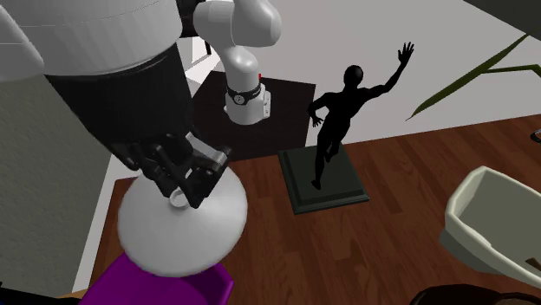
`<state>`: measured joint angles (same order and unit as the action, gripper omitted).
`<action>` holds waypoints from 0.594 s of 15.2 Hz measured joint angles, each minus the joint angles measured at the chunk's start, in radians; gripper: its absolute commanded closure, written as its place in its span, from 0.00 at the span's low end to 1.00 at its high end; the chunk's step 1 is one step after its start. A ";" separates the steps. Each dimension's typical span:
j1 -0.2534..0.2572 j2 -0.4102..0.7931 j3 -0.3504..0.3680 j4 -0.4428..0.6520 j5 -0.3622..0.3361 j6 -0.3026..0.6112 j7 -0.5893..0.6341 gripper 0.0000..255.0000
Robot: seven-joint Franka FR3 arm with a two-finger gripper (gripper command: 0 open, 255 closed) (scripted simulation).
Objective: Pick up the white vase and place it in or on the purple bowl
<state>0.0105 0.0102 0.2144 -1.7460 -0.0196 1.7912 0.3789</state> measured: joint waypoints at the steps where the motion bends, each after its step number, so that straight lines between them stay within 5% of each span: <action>1: -0.004 0.041 -0.004 0.054 -0.008 -0.013 -0.007 1.00; 7: -0.024 0.257 -0.030 0.379 -0.044 -0.124 -0.060 1.00; 9: -0.026 0.283 -0.033 0.399 -0.048 -0.119 -0.066 1.00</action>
<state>-0.0157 0.2928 0.1813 -1.3472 -0.0671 1.6717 0.3131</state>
